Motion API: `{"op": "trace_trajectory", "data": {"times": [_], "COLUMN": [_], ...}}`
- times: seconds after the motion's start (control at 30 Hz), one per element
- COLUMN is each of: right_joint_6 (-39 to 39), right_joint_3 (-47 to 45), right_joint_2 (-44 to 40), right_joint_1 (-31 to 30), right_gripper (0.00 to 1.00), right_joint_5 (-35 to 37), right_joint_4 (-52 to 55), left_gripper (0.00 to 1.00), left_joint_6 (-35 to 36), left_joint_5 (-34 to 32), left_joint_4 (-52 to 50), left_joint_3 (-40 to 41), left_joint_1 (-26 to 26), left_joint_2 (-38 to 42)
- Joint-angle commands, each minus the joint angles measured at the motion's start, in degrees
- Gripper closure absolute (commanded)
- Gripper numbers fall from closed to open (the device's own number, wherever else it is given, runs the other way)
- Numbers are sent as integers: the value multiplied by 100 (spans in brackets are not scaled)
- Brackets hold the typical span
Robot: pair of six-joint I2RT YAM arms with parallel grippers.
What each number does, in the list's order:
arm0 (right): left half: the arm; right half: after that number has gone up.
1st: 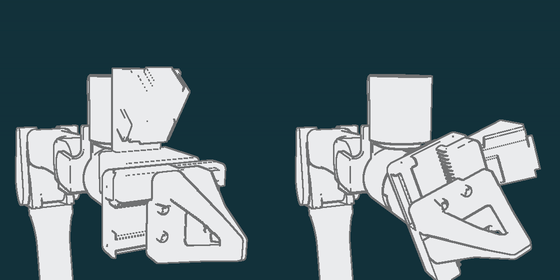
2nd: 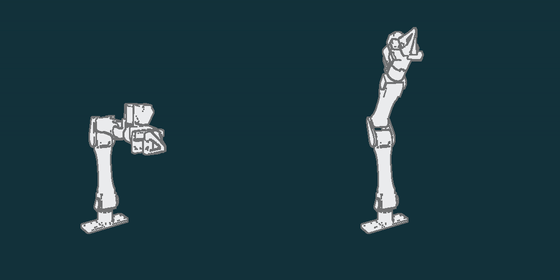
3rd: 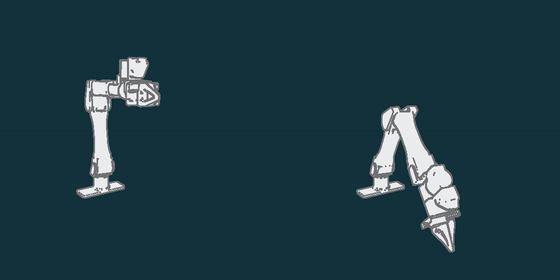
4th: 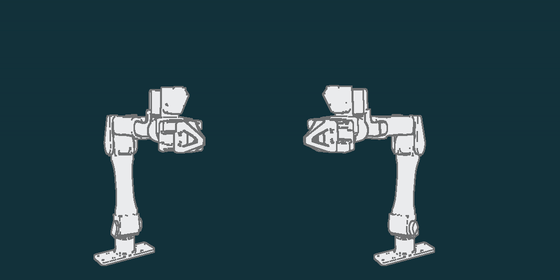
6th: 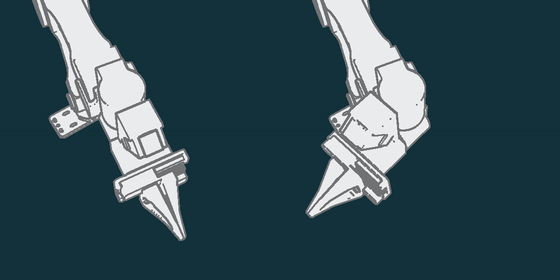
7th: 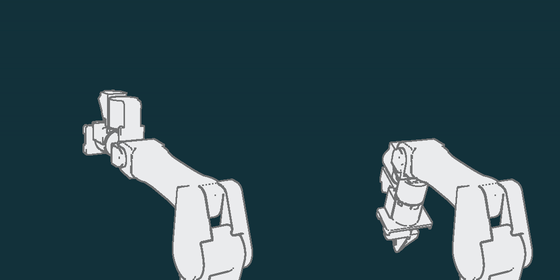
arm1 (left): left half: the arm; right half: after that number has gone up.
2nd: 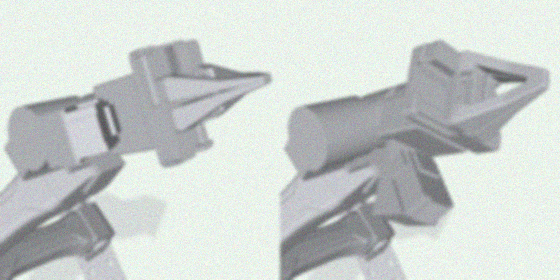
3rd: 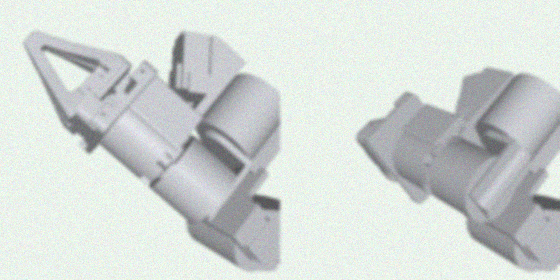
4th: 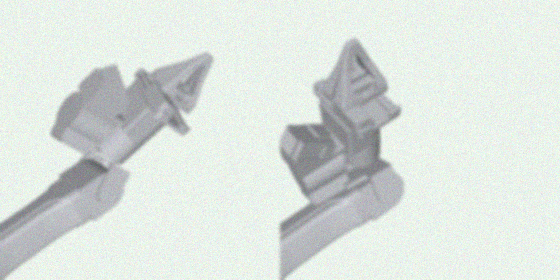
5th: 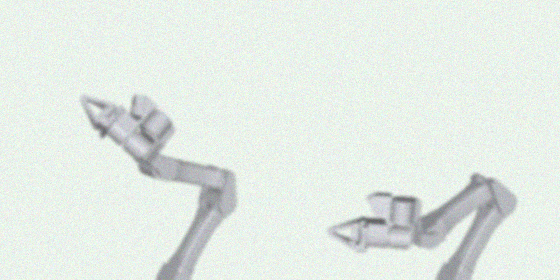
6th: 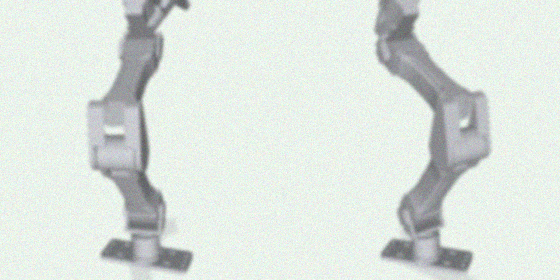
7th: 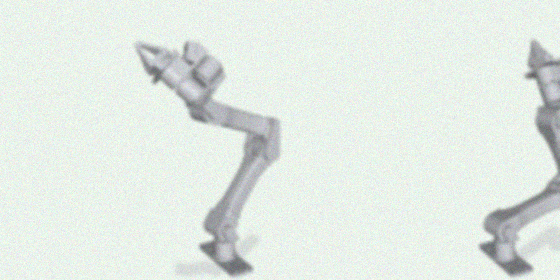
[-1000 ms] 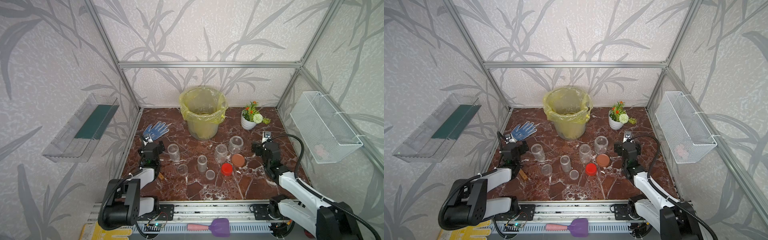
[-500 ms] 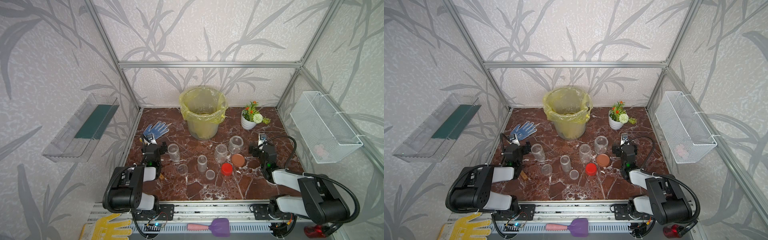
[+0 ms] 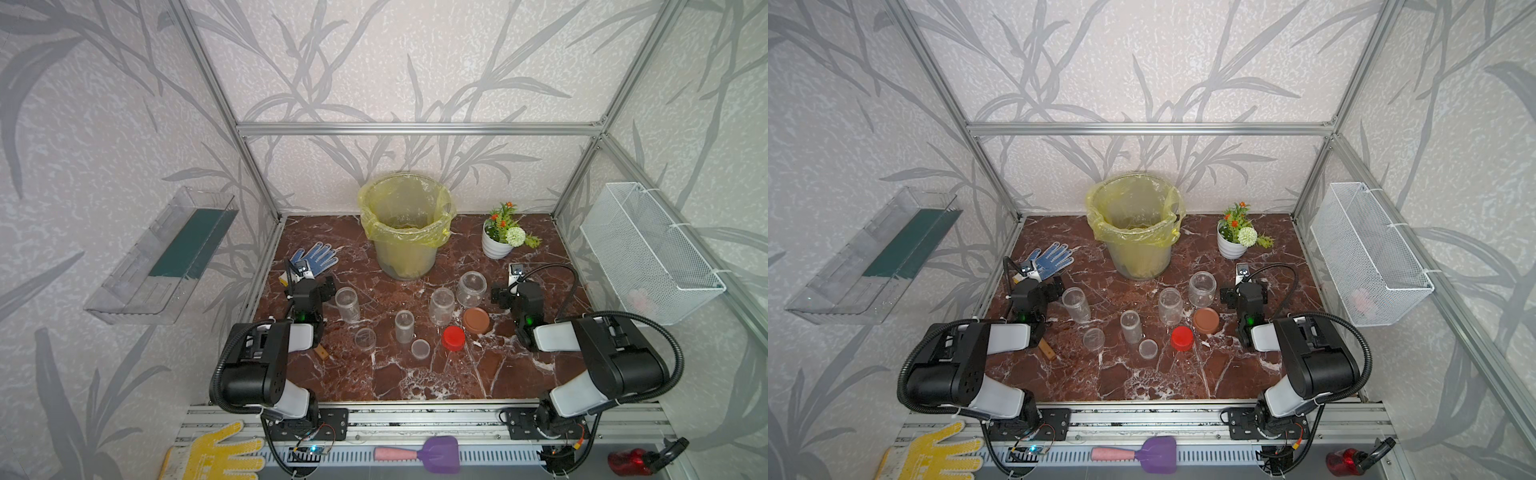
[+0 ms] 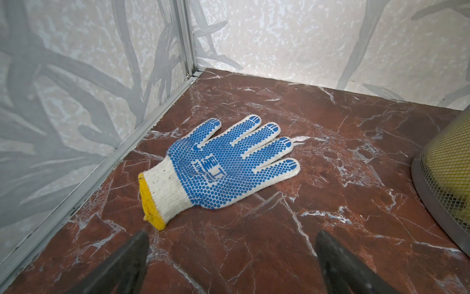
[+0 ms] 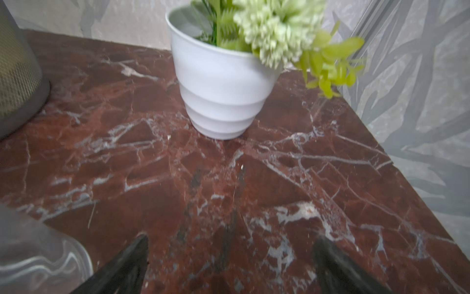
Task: Empty expired oatmeal from jars
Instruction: Reset both arms
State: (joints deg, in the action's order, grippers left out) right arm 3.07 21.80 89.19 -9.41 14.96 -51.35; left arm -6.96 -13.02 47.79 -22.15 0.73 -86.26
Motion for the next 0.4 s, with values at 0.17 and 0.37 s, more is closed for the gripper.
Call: {"op": "trace_trajectory", "data": {"times": [0.17, 0.37], "right_joint_6": [-35, -92], "right_joint_3": [120, 166], "right_joint_2": [-112, -116], "right_joint_1": [44, 170], "right_gripper": [1, 1], "right_joint_5": [16, -247], "right_joint_4": [290, 407], "left_gripper": [1, 1], "left_joint_6": [194, 195], "left_joint_5": [-215, -219], "left_joint_4": [-171, -174], "left_joint_3": [-105, -105], "left_joint_1": [-72, -73], "left_joint_2": [-66, -63]}}
